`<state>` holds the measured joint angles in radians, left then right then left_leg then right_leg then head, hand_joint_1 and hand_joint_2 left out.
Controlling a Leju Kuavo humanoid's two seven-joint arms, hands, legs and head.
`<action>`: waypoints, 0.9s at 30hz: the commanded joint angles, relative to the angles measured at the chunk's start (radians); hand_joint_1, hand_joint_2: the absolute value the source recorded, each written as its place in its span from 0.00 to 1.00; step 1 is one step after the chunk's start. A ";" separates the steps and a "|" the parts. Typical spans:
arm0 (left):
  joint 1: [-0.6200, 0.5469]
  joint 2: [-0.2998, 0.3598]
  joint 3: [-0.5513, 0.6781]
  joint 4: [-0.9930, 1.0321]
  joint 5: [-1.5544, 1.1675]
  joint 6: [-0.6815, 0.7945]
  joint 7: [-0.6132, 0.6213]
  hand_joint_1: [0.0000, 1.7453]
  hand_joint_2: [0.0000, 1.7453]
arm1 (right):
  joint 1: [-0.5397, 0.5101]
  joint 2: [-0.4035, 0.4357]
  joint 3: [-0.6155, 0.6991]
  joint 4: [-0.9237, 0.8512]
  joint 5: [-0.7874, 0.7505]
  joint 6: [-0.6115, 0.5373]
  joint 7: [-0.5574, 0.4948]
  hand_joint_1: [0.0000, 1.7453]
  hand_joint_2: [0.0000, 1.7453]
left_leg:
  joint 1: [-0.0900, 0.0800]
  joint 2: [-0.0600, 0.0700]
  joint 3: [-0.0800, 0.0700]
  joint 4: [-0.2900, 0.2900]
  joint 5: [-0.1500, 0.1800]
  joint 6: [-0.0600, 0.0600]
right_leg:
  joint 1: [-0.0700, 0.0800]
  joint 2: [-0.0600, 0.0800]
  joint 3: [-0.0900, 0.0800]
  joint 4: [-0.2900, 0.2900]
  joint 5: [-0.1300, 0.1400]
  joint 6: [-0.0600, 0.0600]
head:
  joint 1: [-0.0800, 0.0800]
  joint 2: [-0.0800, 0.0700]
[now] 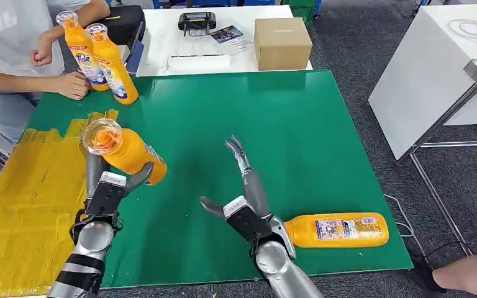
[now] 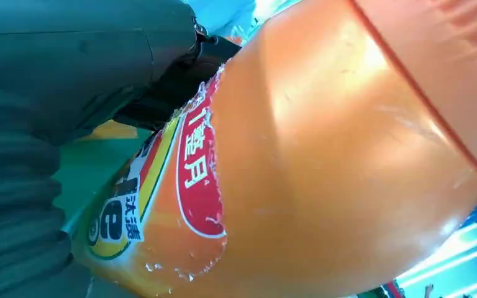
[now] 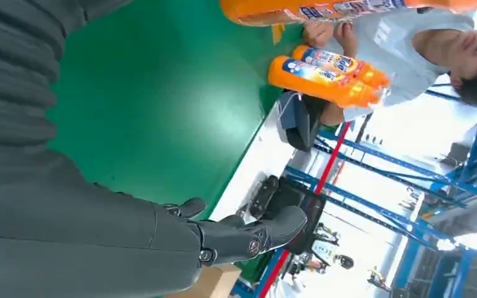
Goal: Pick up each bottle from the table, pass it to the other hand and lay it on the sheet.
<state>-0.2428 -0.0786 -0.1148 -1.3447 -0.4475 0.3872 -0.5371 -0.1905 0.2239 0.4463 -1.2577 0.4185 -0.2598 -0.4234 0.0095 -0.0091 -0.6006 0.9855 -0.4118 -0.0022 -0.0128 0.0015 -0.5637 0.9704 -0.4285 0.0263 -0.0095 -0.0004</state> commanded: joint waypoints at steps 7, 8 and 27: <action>0.031 0.060 0.083 0.009 -0.223 0.185 -0.027 1.00 1.00 | 0.053 -0.075 -0.009 -0.147 -0.035 -0.010 -0.011 0.00 1.00 | 0.000 0.001 0.002 -0.001 -0.001 0.000 | 0.000 0.000 0.002 -0.001 -0.001 0.000 | 0.000 0.000; 0.035 0.070 0.092 0.024 -0.282 0.224 -0.021 1.00 1.00 | 0.059 -0.082 -0.010 -0.161 -0.040 -0.009 -0.011 0.00 1.00 | 0.000 0.001 0.004 -0.001 -0.002 0.000 | 0.001 0.000 0.005 -0.002 -0.001 -0.001 | 0.000 0.000; 0.075 0.081 0.541 0.003 -1.040 0.311 -0.028 1.00 1.00 | 0.083 -0.176 -0.004 -0.232 -0.122 -0.044 -0.045 0.00 1.00 | 0.001 0.001 0.004 -0.001 -0.002 0.000 | 0.001 0.001 0.004 -0.001 -0.002 -0.001 | 0.000 0.000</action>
<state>-0.1745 -0.0412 0.3537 -1.3493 -1.4356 0.6970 -0.6458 -0.1006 0.1072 0.4414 -1.4759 0.3078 -0.2930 -0.4635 0.0099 -0.0089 -0.6007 0.9852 -0.4121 -0.0025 -0.0126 0.0018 -0.5640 0.9704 -0.4288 0.0261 -0.0095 -0.0004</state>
